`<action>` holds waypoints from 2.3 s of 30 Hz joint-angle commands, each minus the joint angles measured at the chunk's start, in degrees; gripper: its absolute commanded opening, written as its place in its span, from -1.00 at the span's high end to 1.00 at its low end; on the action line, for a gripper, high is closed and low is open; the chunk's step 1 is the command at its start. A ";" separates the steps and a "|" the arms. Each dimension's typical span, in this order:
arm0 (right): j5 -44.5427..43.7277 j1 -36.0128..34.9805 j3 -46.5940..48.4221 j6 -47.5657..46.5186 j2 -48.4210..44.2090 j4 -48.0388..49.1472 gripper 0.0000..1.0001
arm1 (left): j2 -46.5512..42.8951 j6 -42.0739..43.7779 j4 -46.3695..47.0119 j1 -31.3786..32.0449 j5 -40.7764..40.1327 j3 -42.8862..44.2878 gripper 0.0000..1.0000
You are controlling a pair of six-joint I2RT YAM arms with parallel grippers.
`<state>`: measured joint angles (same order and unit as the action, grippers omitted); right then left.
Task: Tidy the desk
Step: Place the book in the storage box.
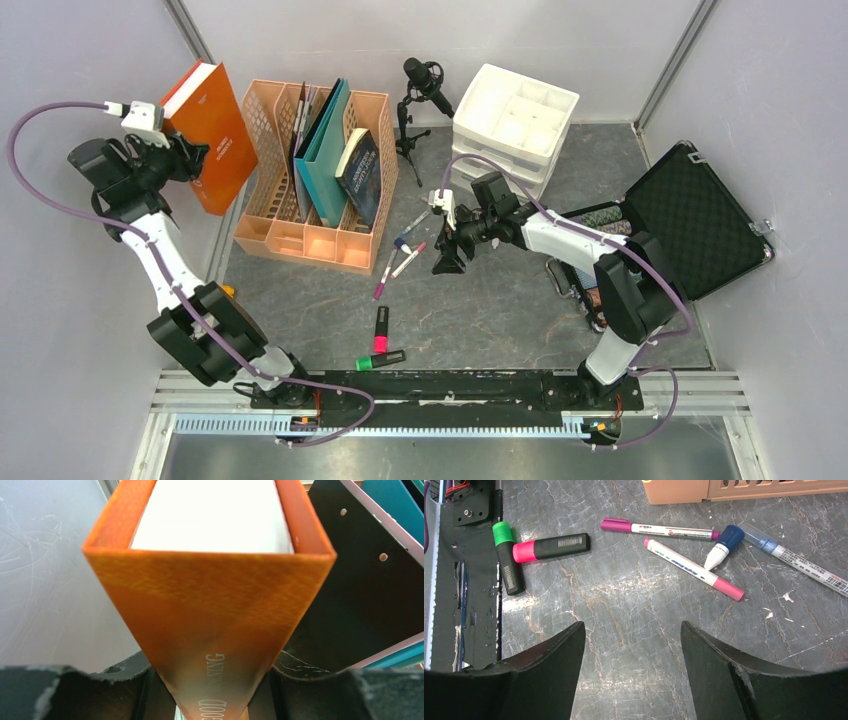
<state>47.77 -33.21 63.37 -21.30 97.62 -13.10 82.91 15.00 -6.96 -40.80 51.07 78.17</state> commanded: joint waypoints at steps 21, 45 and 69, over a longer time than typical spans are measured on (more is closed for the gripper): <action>1.01 0.25 2.89 -0.96 1.42 0.16 -0.53 | 0.68 -2.18 6.46 4.08 0.29 0.28 0.96; 1.01 0.43 3.00 -1.38 2.67 -0.38 -0.54 | 8.53 -13.89 40.72 11.79 -7.09 -16.32 0.95; -4.98 1.56 3.87 -6.00 -2.34 -8.14 -0.54 | -2.01 -0.85 20.49 8.86 -15.02 -24.42 -0.99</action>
<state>44.64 -32.23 66.54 -24.88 99.35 -19.55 88.44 7.62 26.50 -29.78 39.90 50.13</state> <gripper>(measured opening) 0.771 0.965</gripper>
